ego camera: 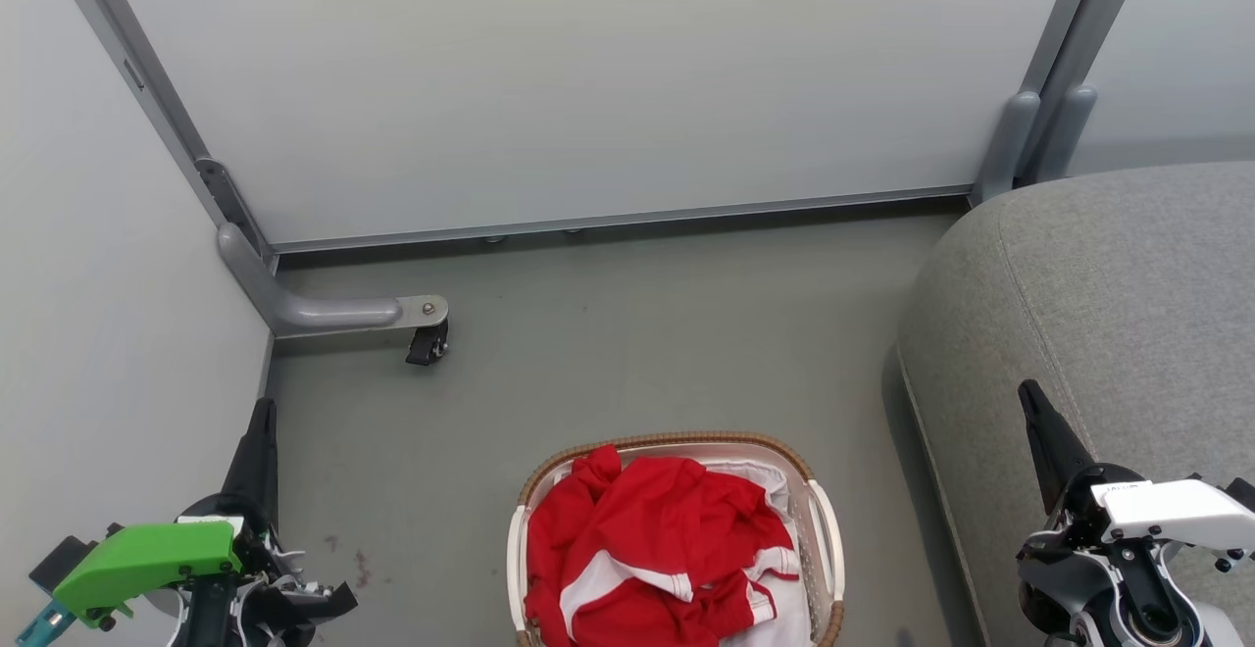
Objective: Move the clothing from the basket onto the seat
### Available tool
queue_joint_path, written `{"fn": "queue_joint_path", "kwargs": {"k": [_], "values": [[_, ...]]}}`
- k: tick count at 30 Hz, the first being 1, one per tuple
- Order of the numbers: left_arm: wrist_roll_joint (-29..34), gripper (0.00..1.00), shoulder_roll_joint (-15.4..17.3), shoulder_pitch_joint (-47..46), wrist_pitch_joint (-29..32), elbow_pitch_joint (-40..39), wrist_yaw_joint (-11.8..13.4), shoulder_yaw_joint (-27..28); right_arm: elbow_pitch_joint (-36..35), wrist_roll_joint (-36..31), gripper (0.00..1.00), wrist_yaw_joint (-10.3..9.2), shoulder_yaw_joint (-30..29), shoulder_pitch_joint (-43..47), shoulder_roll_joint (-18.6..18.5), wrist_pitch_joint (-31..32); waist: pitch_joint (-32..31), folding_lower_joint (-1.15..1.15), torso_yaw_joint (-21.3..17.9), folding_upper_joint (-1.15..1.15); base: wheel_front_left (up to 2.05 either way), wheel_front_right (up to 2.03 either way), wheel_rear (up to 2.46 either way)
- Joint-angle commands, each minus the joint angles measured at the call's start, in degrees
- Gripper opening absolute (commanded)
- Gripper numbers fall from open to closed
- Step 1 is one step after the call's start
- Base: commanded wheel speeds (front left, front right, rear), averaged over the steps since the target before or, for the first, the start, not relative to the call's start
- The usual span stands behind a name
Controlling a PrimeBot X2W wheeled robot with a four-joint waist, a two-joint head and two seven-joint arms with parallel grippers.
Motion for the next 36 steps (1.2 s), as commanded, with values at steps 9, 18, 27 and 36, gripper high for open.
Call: {"fn": "queue_joint_path", "kwargs": {"k": [9, 18, 27, 36], "values": [[-0.16, 0.00, 0.23, -0.61, 0.22, -0.09, -0.31, 0.09, -0.14, 0.19, 0.00, 0.00, -0.09, -0.46, -0.35, 0.13, 0.00, 0.00, 0.00, 0.00, 0.00, 0.00, 0.00], [0.02, 1.00, -0.36, 1.27, -0.06, 1.79, 0.08, -0.26, 1.80, -0.03, 1.00, -0.01, 0.18, 1.22, 0.58, -0.05, 0.00, 0.00, 0.00, 0.00, 0.00, 0.00, 0.00], [1.13, 1.00, -0.31, 1.81, -2.63, 1.27, 0.06, -3.50, 1.91, -2.16, 1.00, -0.01, 0.93, 2.01, 0.51, -2.63, -0.08, 0.00, -0.01, 0.00, 0.00, 0.00, 0.00], [4.74, 1.00, -0.24, 1.99, -4.95, 0.24, 0.03, -5.12, 1.71, -7.39, 1.00, -0.01, -0.03, 2.13, 0.39, -4.97, -0.11, 0.00, -0.01, 0.00, 0.00, 0.00, 0.00]]}}
